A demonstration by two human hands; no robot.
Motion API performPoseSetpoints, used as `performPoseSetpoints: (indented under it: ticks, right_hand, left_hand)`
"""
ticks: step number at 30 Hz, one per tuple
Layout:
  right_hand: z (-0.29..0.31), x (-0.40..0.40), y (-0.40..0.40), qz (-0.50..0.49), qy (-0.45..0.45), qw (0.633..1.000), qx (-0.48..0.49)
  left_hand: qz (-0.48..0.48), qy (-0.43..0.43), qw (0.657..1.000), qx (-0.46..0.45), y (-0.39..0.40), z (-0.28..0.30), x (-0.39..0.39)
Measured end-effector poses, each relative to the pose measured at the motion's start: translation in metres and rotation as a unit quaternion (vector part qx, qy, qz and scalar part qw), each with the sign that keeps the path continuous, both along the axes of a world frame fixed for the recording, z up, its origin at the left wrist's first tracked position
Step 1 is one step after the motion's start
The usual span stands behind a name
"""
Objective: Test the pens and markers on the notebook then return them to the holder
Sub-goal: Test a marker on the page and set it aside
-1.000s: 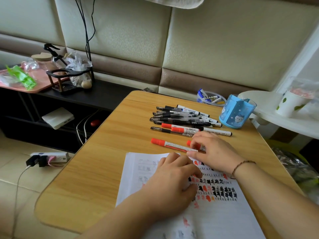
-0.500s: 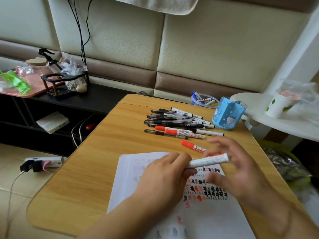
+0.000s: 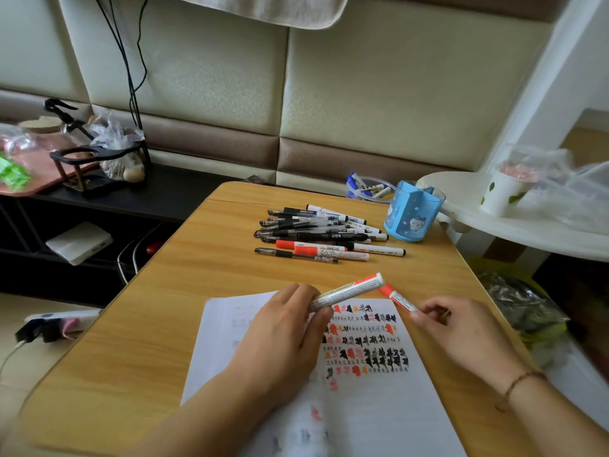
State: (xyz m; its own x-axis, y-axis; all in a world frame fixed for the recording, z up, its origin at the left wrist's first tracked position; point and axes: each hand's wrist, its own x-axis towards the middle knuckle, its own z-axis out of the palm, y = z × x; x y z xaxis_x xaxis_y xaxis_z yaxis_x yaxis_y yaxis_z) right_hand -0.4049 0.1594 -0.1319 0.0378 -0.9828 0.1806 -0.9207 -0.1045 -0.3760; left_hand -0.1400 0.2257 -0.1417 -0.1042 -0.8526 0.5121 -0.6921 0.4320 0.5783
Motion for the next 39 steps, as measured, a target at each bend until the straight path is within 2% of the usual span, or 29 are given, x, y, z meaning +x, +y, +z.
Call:
performPoseSetpoints:
  ticks: [5,9,15,17,20,22,25,29,32,35,36,39]
  right_hand:
    - [-0.002,0.000,0.000,0.007,-0.010,1.000,0.002]
    - [0.001,-0.002,-0.009,0.005,-0.053,0.999,0.005]
    - [0.009,-0.003,-0.010,-0.005,-0.058,0.998,-0.007]
    - [0.017,0.002,0.005,0.079,-0.085,0.991,-0.064]
    - [0.032,0.030,0.046,0.309,-0.115,0.936,-0.127]
    - [0.031,0.051,0.070,0.377,-0.147,0.906,-0.120]
    - [0.027,0.066,0.084,0.324,-0.301,0.892,-0.091]
    - [0.020,0.068,0.096,0.347,-0.336,0.868,-0.119]
    - [0.018,0.064,0.103,0.368,-0.427,0.825,-0.033]
    - [0.027,0.060,0.102,0.355,-0.366,0.860,0.004]
    - [0.031,0.060,0.101,0.329,-0.385,0.862,-0.007]
    - [0.034,0.057,0.096,0.264,-0.536,0.801,-0.050]
  left_hand:
    - [0.000,0.003,1.000,-0.011,-0.001,0.000,-0.001]
    - [0.001,-0.037,0.999,-0.023,0.000,0.002,0.001]
    - [0.009,-0.081,0.996,-0.034,0.004,0.006,0.003]
    - [-0.026,-0.066,0.997,-0.043,0.006,0.011,0.003]
    - [-0.153,-0.060,0.984,-0.063,0.011,0.022,-0.001]
    - [-0.220,-0.097,0.966,-0.096,0.015,0.026,-0.008]
    - [-0.241,-0.102,0.959,-0.104,0.022,0.031,-0.018]
    - [-0.291,-0.111,0.949,-0.054,0.030,0.039,-0.016]
    - [-0.312,-0.128,0.940,-0.044,0.034,0.042,-0.013]
    - [-0.321,-0.091,0.942,-0.021,0.034,0.041,-0.012]
    - [-0.317,-0.068,0.946,-0.011,0.033,0.040,-0.010]
    - [-0.255,0.028,0.966,0.044,0.028,0.036,-0.001]
